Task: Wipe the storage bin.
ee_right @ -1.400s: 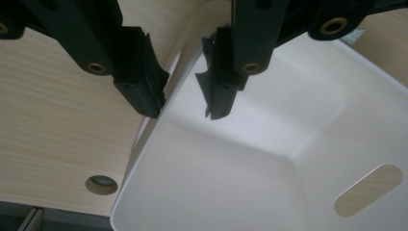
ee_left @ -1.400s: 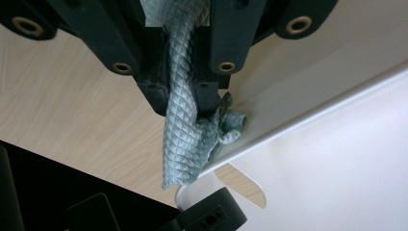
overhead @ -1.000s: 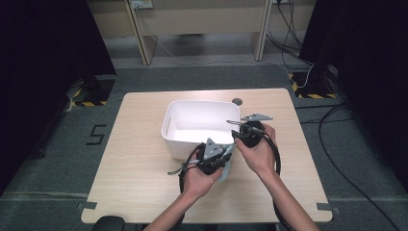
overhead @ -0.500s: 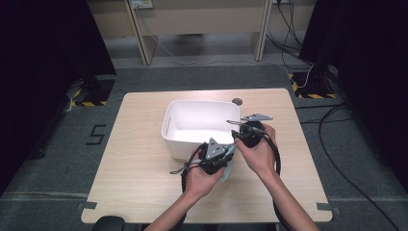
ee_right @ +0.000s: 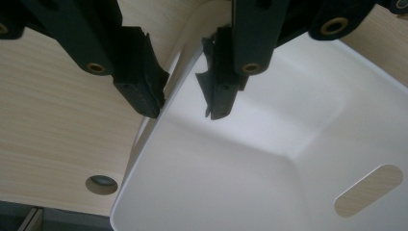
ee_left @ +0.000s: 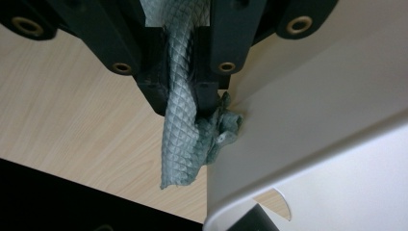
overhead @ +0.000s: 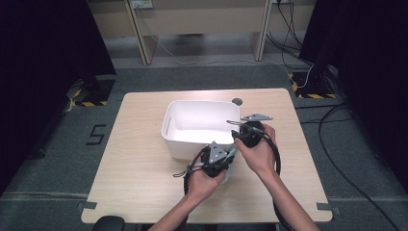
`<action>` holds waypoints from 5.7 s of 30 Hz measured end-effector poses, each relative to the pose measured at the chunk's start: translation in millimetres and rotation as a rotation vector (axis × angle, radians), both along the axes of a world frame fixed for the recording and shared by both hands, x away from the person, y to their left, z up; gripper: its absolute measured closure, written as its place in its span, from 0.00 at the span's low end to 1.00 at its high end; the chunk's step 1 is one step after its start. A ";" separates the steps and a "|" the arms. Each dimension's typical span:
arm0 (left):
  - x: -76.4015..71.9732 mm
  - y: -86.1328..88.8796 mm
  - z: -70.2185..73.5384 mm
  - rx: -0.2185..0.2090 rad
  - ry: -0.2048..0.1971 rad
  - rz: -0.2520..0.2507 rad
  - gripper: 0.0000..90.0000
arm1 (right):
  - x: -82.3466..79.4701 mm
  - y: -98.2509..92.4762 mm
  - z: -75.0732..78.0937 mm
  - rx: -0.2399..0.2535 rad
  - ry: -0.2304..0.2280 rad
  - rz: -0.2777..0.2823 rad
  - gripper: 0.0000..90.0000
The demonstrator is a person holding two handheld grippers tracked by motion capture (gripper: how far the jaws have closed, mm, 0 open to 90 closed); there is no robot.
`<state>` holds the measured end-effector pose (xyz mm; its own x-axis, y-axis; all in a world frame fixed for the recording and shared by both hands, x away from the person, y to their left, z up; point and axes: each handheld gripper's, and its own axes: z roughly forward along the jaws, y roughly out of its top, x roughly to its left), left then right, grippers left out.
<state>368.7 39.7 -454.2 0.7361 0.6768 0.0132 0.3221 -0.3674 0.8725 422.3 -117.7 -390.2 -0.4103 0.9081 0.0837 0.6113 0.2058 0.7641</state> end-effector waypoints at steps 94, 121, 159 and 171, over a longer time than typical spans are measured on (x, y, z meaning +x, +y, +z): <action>24.9 223.9 10.7 0.008 0.003 0.315 0.89 | -33.9 -43.8 -8.9 -0.006 0.191 0.046 1.00; 4.5 179.5 11.5 0.033 -0.004 0.190 0.89 | -11.8 13.0 -1.3 0.017 0.062 0.090 0.95; -29.2 156.4 15.7 0.014 -0.048 0.109 0.89 | -11.9 30.3 1.6 0.003 0.022 0.052 0.77; -28.5 153.2 7.0 0.008 -0.030 0.099 0.89 | -12.4 31.5 1.3 0.003 0.018 0.050 0.77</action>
<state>340.2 192.9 -447.2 0.6649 0.7458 0.0398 0.3314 -0.3423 0.8792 409.9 -86.2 -388.9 -0.4540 0.8860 0.0942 0.6135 0.2342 0.7541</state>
